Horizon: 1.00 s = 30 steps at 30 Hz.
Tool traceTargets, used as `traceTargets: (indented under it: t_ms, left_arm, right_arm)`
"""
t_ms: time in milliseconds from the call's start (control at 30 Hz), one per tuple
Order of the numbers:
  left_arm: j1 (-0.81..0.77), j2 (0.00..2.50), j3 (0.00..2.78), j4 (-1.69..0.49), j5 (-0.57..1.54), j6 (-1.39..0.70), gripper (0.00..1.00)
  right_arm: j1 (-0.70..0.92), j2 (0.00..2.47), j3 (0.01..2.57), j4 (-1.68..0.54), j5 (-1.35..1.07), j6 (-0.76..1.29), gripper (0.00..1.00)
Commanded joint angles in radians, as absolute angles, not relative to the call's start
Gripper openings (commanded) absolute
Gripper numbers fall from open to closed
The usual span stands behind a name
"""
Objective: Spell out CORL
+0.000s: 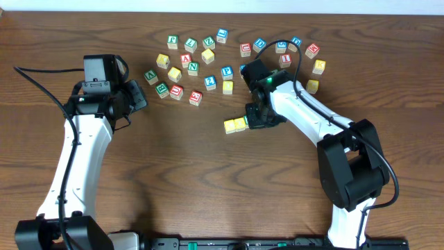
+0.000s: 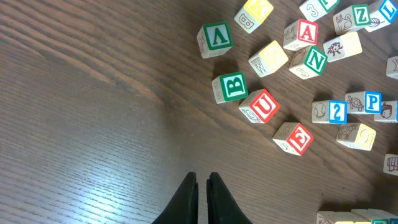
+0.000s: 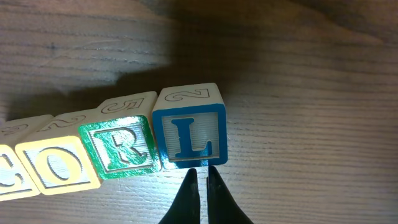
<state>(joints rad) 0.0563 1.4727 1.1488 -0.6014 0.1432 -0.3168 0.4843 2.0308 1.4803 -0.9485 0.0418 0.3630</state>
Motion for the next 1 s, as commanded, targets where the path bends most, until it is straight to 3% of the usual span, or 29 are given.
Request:
traceTargets:
  t_ms: [0,200,433,967]
  left_arm:
    - [0.056,1.483,1.141,-0.601,0.134,-0.308,0.08]
    - [0.033,1.483,1.141,-0.614,0.134,-0.308,0.08]
    - [-0.120,1.514,1.120,-0.621,0.134,-0.435,0.07]
    - [-0.337,1.760,1.120,-0.544,0.149,-0.590,0.08]
  right_arm:
    - [0.477,1.996,1.507,-0.967,0.050,0.369,0.01]
    - [0.456,1.958,1.554,-1.002,0.059,0.365,0.02]
    - [0.371,1.990,1.554,-0.963,-0.008,0.340,0.06]
    - [0.334,2.103,1.554,-0.904,-0.127,0.311,0.02]
